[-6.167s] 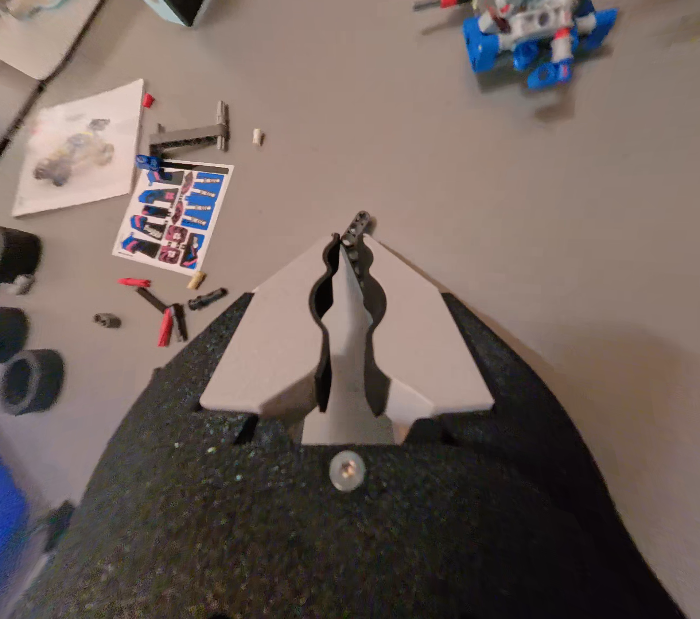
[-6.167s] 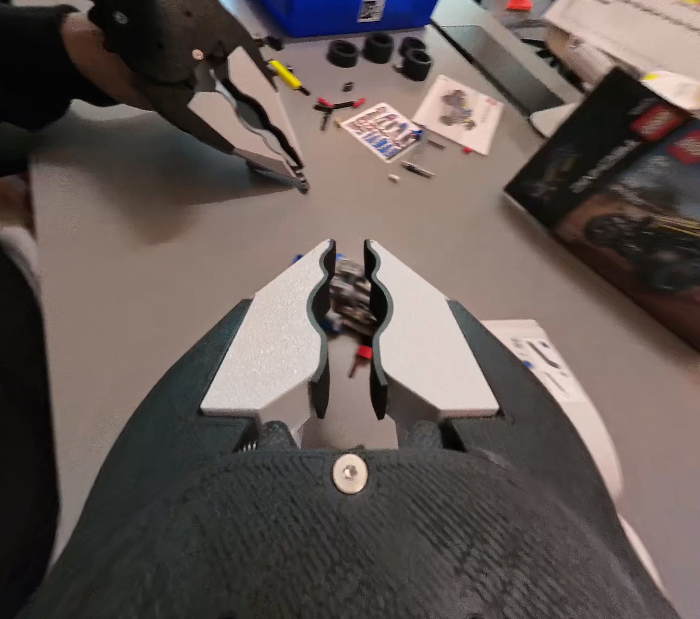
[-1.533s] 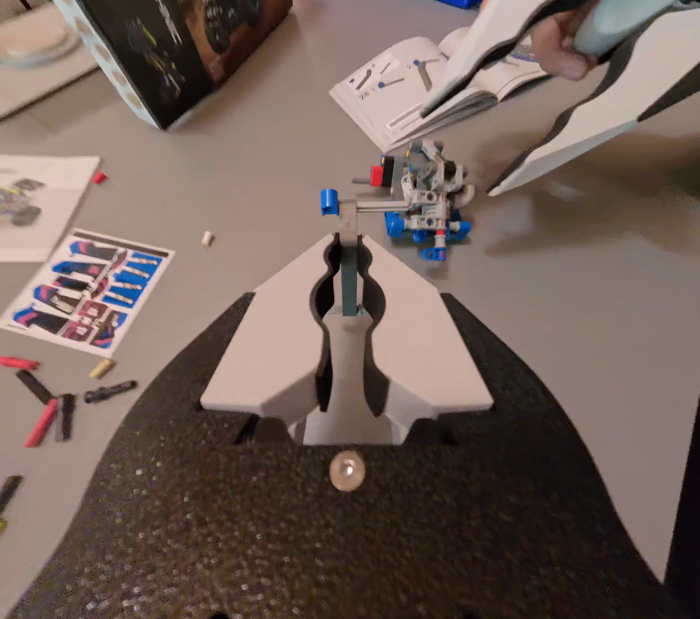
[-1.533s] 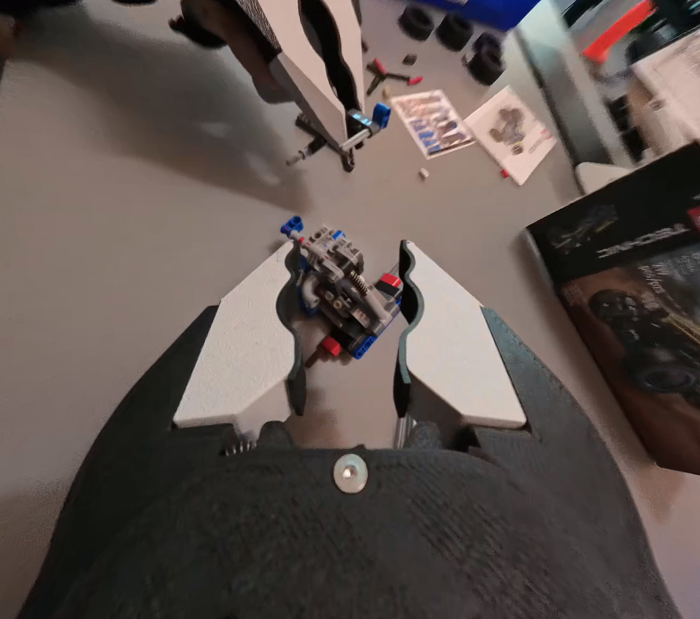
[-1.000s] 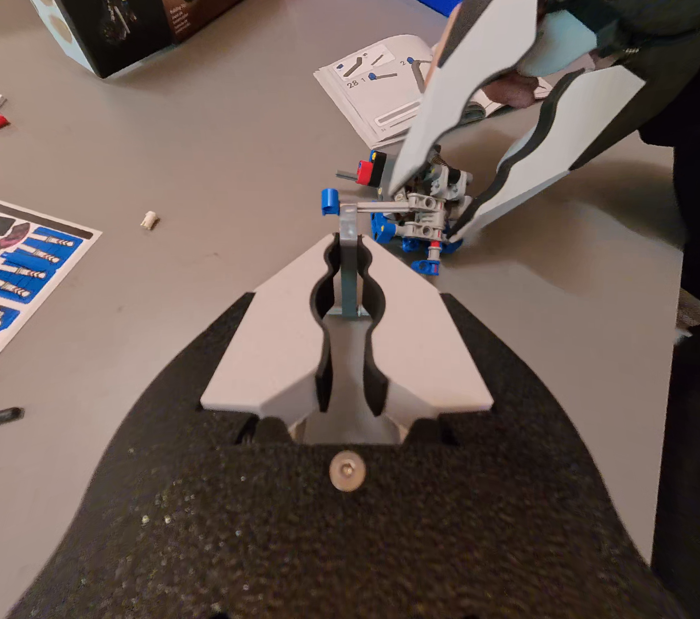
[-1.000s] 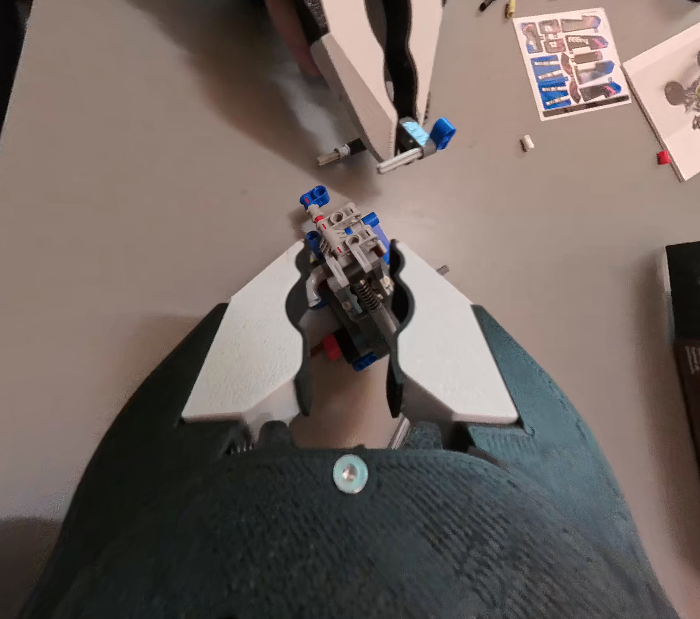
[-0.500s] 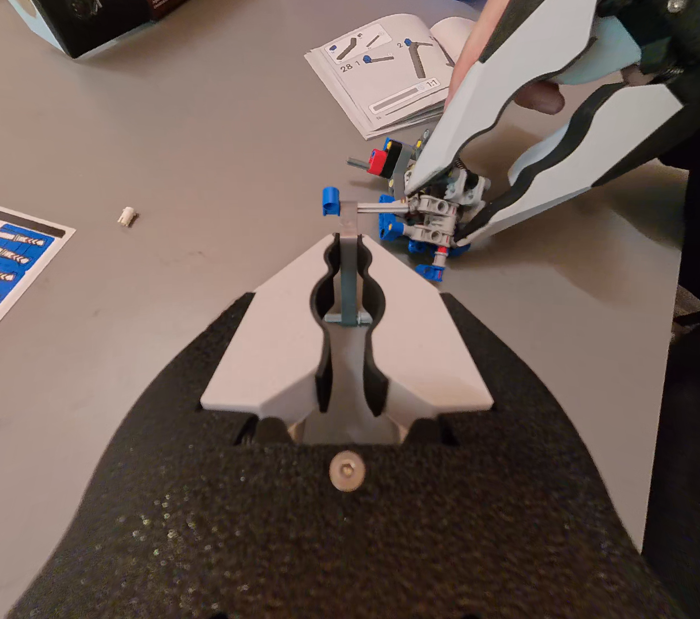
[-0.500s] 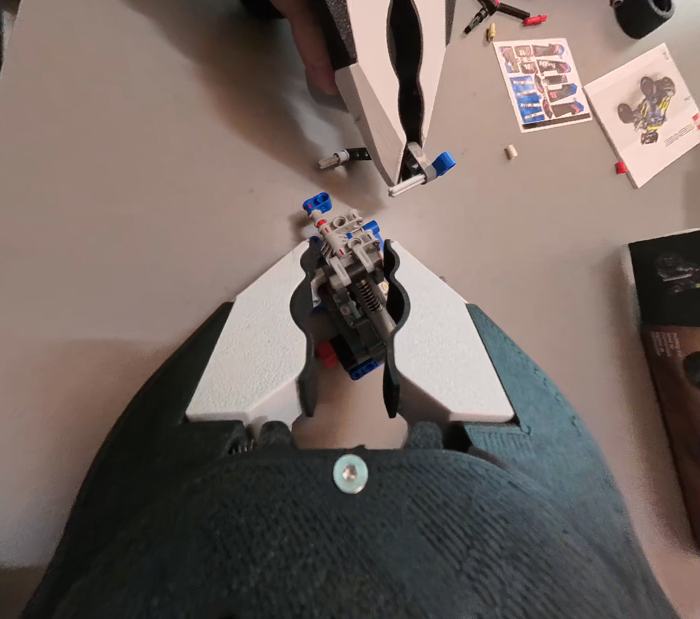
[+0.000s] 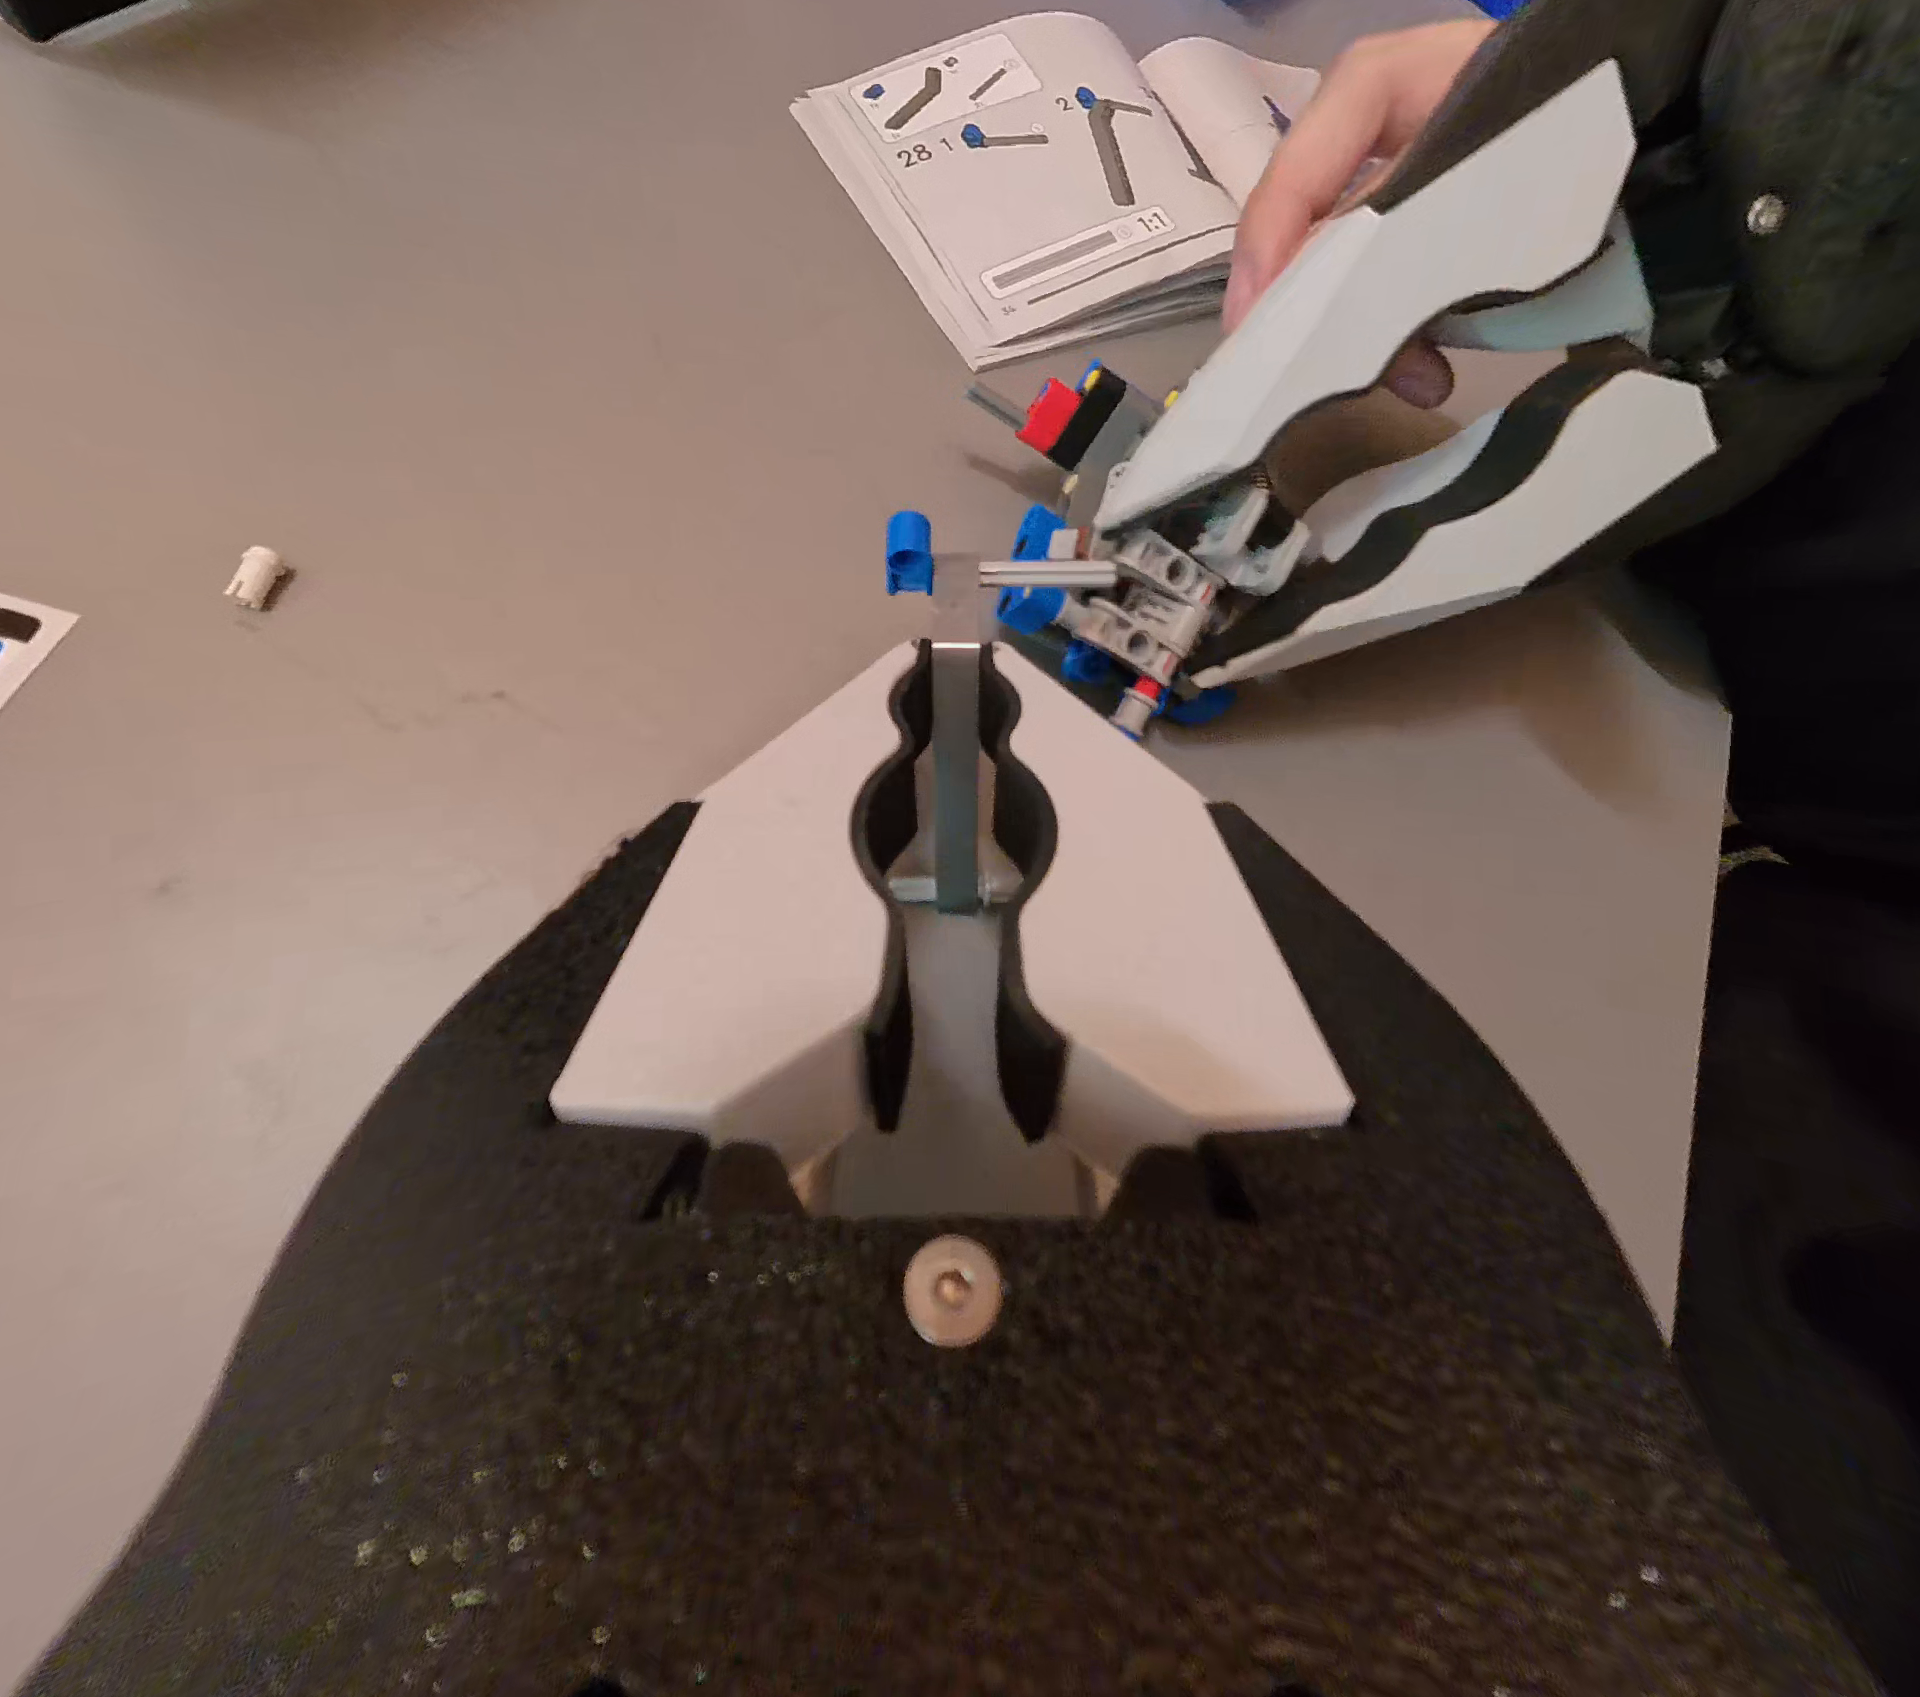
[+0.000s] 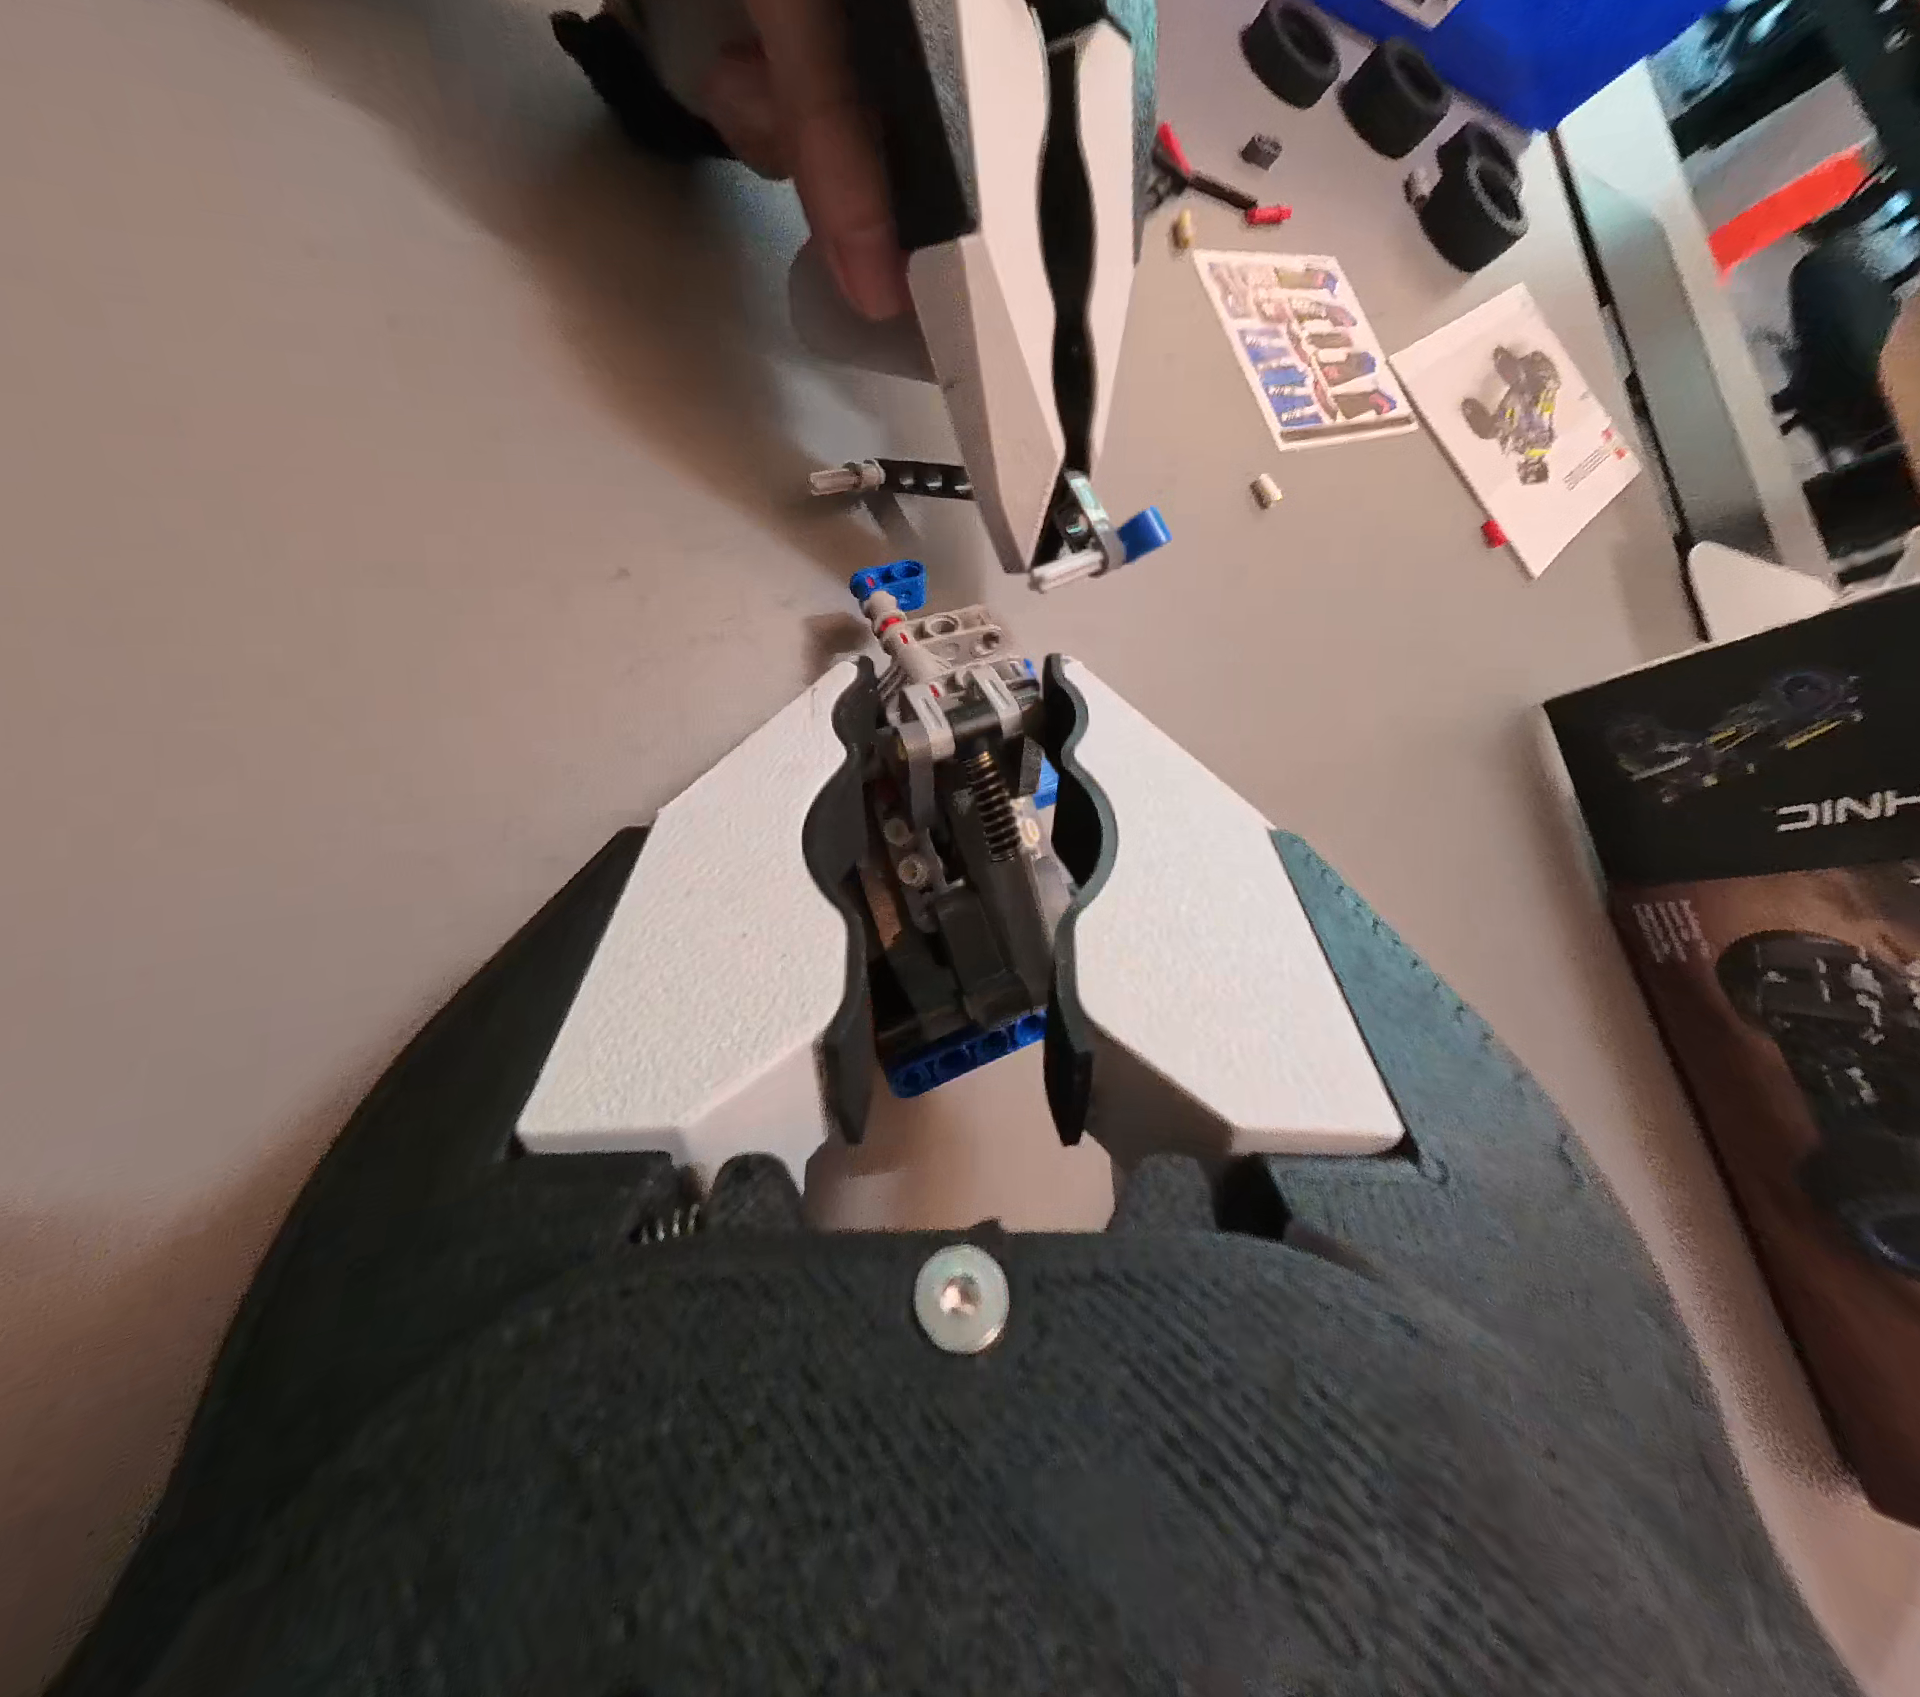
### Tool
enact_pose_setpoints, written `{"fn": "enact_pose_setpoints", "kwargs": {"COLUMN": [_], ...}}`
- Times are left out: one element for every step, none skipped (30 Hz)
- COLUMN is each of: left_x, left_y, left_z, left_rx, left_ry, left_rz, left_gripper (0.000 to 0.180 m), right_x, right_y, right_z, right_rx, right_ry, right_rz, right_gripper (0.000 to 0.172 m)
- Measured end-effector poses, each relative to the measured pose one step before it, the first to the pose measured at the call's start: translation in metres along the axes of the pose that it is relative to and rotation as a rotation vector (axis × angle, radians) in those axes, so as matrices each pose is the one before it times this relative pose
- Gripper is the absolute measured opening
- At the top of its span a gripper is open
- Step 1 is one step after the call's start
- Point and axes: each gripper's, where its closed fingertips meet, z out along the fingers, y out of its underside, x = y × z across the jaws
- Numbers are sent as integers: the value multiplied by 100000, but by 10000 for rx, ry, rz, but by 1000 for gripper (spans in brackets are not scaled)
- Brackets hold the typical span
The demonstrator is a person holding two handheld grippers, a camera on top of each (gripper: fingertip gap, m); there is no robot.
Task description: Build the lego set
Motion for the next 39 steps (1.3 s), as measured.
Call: {"fn": "enact_pose_setpoints", "kwargs": {"left_x": [-152,-135,-117,-139,-184,-184,-163,-97,-16,57,36,-36,-13,-31,-78,-50,91,216,271,251,200,131,112,112,123,132,121,95,56,0,-65,-168,-285,-316,-220,-38,116,217,171], "left_y": [-57,-6,3,11,26,65,53,44,-3,-20,-10,14,43,60,9,-48,-106,-158,-180,-162,-129,-101,-73,-101,-90,-88,-59,-28,-15,-7,10,44,142,190,110,-23,-148,-211,-110], "left_z": [62,94,125,133,136,136,136,140,147,146,160,179,200,190,176,180,158,135,100,74,19,-24,-64,-73,-89,-62,-44,-26,-25,-18,-13,1,35,42,56,35,11,15,40], "left_rx": [-20,-51,-75,-75,-89,-112,-102,-97,-83,-73,-104,-134,-159,-163,-116,-51,4,57,87,93,82,64,61,73,74,74,61,37,27,17,-5,-45,-127,-196,-161,-68,14,62,12], "left_ry": [-27,-35,-32,-54,-97,-124,-142,-134,-124,-108,-138,-171,-138,-99,-106,-49,70,158,187,172,129,78,53,50,57,66,72,56,18,-17,-67,-136,-207,-232,-196,-122,-38,33,28], "left_rz": [-6,18,27,23,27,57,102,142,187,248,278,295,312,283,190,90,-1,-58,-92,-95,-75,-52,-27,-13,-19,-25,-36,-46,-26,8,22,12,-14,-9,80,172,170,115,40], "left_gripper": [5,5,5,5,5,5,5,5,5,5,5,5,5,5,5,5,5,5,5,5,5,5,5,5,5,5,5,5,5,5,5,5,5,5,5,5,5,4,5], "right_x": [-78,-106,-165,-140,-116,-43,33,69,65,21,-99,-33,-21,13,19,6,-11,-24,-14,43,132,182,139,133,98,-9,-20,8,-29,51,372,518,289,134,94,30,-113,-137,-136], "right_y": [-97,-106,-107,-13,13,17,8,19,-1,-12,-1,-57,-28,-25,-16,-26,-41,-48,-16,-5,14,16,41,78,31,-15,-8,9,12,17,9,-16,-71,-150,-235,-219,-115,59,184], "right_z": [-72,-74,-102,-137,-166,-116,-67,-82,-77,-54,-30,-35,-31,-21,-17,-13,4,27,30,26,42,41,27,18,9,7,2,-5,-7,-6,-55,-128,-209,-286,-284,-261,-173,-63,15], "right_rx": [250,242,201,105,81,93,116,141,148,147,122,129,100,78,61,51,46,19,-12,-25,-19,-10,-23,-49,-16,17,10,-13,-42,-71,-94,-106,-79,-14,67,93,66,-26,-97], "right_ry": [84,-6,-106,-107,-75,12,75,102,85,28,-48,10,12,18,3,10,13,10,9,48,108,128,96,89,68,4,-8,3,-6,43,248,329,128,-18,-62,-87,-145,-126,-101], "right_rz": [-47,39,4,-41,-86,-59,-45,-71,-42,20,50,11,-28,0,45,34,3,-14,-32,-44,-30,-1,7,-16,-18,5,21,9,3,-11,-36,-15,16,129,197,203,163,121,107], "right_gripper": [29,29,29,29,29,29,30,30,30,30,30,30,30,30,30,30,30,30,30,31,32,34,36,37,38,38,38,38,39,42,50,62,68,69,68,63,57,53,53]}}
